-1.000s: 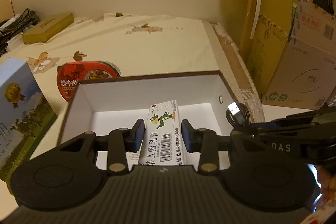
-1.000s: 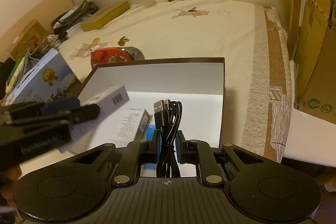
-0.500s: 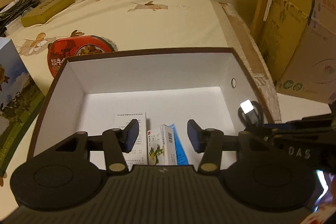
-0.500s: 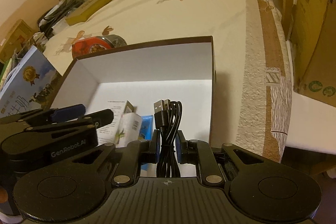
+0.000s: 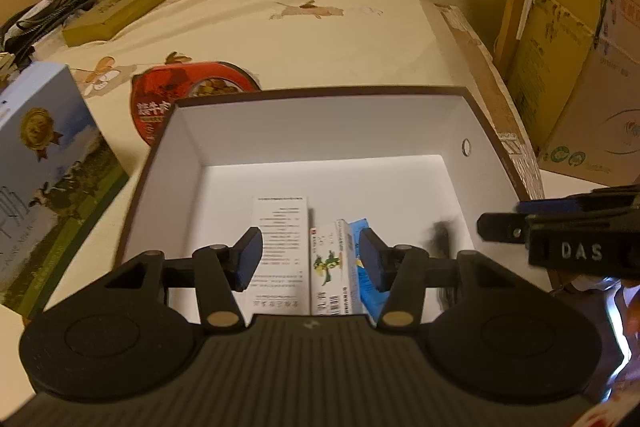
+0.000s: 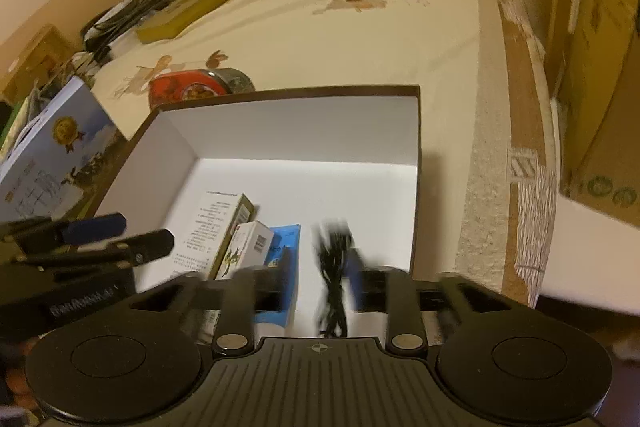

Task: Organize rigid objects
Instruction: 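Lower the cable and ointment box into the brown box and open both grippers, then withdraw both grippers from the brown box, then move the left gripper to the white WiFi router while the right gripper approaches the brown spray bottle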

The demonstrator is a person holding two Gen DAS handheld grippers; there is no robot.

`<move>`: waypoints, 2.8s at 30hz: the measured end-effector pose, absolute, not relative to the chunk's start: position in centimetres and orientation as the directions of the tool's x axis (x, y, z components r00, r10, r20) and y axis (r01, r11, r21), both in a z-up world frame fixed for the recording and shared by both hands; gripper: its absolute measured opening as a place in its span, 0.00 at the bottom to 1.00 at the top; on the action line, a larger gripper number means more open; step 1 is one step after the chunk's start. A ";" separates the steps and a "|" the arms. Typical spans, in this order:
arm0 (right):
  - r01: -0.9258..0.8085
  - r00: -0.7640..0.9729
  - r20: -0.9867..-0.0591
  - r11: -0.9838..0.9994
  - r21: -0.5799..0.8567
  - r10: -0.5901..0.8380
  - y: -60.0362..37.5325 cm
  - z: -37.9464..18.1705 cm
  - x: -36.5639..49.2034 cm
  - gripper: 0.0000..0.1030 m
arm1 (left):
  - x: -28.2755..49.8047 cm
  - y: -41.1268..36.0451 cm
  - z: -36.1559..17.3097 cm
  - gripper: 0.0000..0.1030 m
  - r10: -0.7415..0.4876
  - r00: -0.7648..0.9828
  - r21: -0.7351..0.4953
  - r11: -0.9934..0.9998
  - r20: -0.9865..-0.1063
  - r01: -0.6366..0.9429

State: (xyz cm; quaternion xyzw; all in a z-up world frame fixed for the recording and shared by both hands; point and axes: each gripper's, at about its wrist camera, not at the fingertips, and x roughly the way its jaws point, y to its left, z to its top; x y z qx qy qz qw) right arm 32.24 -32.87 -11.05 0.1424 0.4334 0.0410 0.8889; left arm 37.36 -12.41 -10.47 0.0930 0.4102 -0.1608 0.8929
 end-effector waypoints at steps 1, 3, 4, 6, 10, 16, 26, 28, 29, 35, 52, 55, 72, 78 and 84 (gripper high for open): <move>0.050 0.635 -0.748 0.956 0.288 0.192 -32.8 -10.8 31.9 0.61 | 37.2 -12.1 -10.2 0.52 -0.207 0.615 0.036 0.933 -0.761 0.359; 0.043 0.645 -0.739 0.956 0.290 0.196 -32.7 -10.4 31.3 0.63 | 36.7 -11.7 -9.6 0.52 -0.205 0.619 0.036 0.935 -0.758 0.354; 0.039 0.642 -0.740 0.955 0.295 0.203 -32.6 -10.3 31.0 0.63 | 36.5 -11.4 -9.4 0.52 -0.205 0.621 0.035 0.935 -0.756 0.352; 0.035 0.641 -0.738 0.952 0.305 0.213 -32.4 -10.1 30.3 0.63 | 35.9 -10.9 -8.9 0.56 -0.201 0.621 0.033 0.939 -0.757 0.343; 0.029 0.642 -0.734 0.949 0.314 0.223 -32.1 -9.5 29.2 0.63 | 34.7 -10.0 -7.9 0.59 -0.200 0.621 0.025 0.942 -0.758 0.334; 0.036 0.648 -0.724 0.941 0.337 0.235 -31.9 -8.2 27.4 0.64 | 32.9 -9.2 -6.6 0.59 -0.182 0.630 0.042 0.945 -0.755 0.324; 0.017 0.656 -0.714 0.940 0.341 0.247 -30.9 -6.4 24.4 0.66 | 29.3 -7.2 -4.3 0.59 -0.176 0.650 0.026 0.957 -0.740 0.289; 0.012 0.655 -0.714 0.941 0.339 0.249 -30.7 -6.2 23.8 0.66 | 28.5 -6.7 -4.1 0.59 -0.169 0.653 0.022 0.961 -0.738 0.274; 0.010 0.655 -0.713 0.941 0.337 0.249 -30.5 -6.0 23.5 0.66 | 27.9 -6.3 -4.0 0.59 -0.168 0.654 0.016 0.964 -0.737 0.265; 0.018 0.656 -0.709 0.934 0.357 0.259 -30.1 -5.5 21.5 0.66 | 25.3 -4.3 -4.1 0.59 -0.143 0.647 0.004 0.976 -0.749 0.220; 0.024 0.634 -0.721 0.925 0.379 0.279 -29.6 -5.7 17.0 0.66 | 20.0 -1.5 -3.6 0.59 -0.123 0.647 -0.021 0.986 -0.753 0.164; 0.011 0.623 -0.728 0.928 0.372 0.284 -29.3 -6.2 16.4 0.66 | 19.5 -1.2 -4.1 0.59 -0.116 0.639 -0.022 0.988 -0.760 0.153; -0.042 0.543 -0.776 0.933 0.358 0.322 -27.6 -9.6 14.1 0.66 | 15.9 -0.3 -8.3 0.59 -0.059 0.566 0.032 0.988 -0.822 0.150; -0.055 0.523 -0.790 0.937 0.345 0.321 -27.2 -10.4 13.5 0.66 | 15.1 0.5 -9.1 0.59 -0.046 0.551 0.039 0.989 -0.833 0.142; -0.059 0.508 -0.802 0.942 0.331 0.314 -27.1 -11.2 13.4 0.66 | 14.3 1.6 -10.1 0.59 -0.021 0.531 0.052 0.991 -0.847 0.123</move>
